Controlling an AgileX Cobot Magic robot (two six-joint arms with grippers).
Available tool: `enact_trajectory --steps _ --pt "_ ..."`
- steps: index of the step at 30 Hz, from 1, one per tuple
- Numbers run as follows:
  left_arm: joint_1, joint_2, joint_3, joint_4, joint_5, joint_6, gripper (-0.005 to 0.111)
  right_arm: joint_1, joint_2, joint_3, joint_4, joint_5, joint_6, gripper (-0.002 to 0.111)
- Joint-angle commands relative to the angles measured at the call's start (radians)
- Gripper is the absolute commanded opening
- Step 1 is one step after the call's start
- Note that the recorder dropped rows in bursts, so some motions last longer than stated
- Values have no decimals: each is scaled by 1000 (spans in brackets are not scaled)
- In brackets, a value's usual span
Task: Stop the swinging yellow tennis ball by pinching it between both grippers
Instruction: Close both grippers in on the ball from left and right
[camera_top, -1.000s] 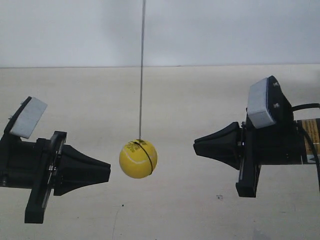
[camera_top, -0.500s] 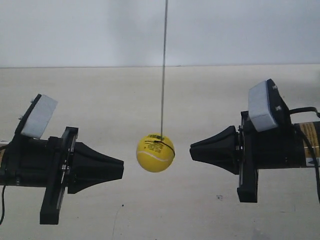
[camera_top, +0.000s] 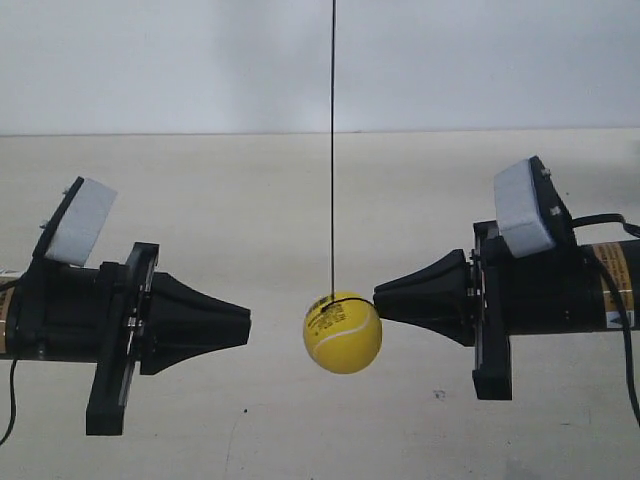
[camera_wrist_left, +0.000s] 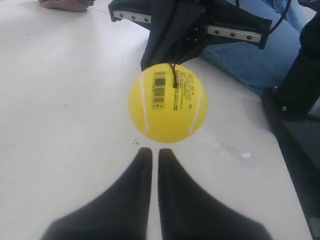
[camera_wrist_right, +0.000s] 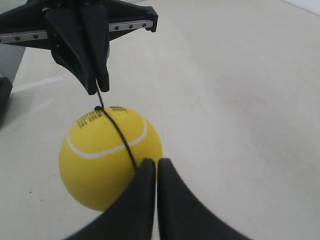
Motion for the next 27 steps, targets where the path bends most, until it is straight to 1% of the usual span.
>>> enact_trajectory --steps 1,11,17,23,27 --pt "-5 4 -3 25 -10 -11 5 -2 0 -2 -17 -15 8 0" --pt "-5 4 -4 43 -10 -21 5 -2 0 -2 -33 -19 19 0" --pt "-5 4 -4 29 -10 -17 5 0 0 -2 -33 -55 17 0" --pt "-5 4 -4 25 -10 -10 5 61 0 -2 -5 -13 -5 0" --pt "-5 4 -4 21 -10 -1 5 102 0 -4 35 55 -23 0"
